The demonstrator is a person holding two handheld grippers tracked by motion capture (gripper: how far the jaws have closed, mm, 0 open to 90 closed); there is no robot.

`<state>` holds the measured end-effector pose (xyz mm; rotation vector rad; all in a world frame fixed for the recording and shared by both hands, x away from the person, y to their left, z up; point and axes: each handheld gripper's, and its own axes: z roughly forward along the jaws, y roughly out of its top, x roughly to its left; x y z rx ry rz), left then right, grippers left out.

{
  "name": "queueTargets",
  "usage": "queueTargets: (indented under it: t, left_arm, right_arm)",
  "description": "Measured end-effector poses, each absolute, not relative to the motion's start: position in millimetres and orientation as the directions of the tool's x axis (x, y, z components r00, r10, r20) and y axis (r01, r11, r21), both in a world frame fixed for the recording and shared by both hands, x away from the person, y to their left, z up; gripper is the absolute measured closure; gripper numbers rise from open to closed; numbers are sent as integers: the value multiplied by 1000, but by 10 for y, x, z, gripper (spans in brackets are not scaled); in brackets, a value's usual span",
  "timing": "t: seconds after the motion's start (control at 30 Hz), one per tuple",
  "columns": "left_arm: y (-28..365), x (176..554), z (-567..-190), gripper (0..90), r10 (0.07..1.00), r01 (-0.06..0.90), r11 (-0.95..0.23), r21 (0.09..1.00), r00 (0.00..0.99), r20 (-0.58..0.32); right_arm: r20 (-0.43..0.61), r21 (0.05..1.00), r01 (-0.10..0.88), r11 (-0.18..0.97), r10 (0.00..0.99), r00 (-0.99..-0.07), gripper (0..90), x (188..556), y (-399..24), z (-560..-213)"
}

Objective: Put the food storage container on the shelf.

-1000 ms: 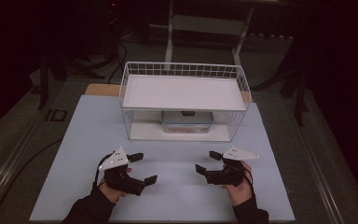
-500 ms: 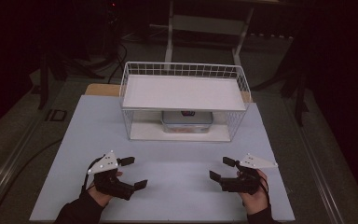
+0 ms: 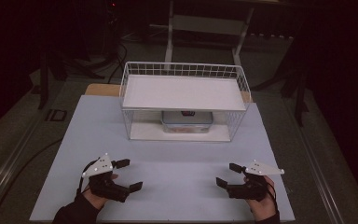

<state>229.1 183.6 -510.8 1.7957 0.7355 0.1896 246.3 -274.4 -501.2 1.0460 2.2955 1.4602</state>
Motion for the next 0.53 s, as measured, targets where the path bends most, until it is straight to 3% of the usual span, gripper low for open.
queueTargets:
  t: [0.53]
  left_arm:
    - [1799, 2326, -5200, 14, 554, 408, -182, 895, 794, -250]
  right_arm:
    - [188, 843, 465, 270, 662, -725, 158, 2497, -2743, -5089]
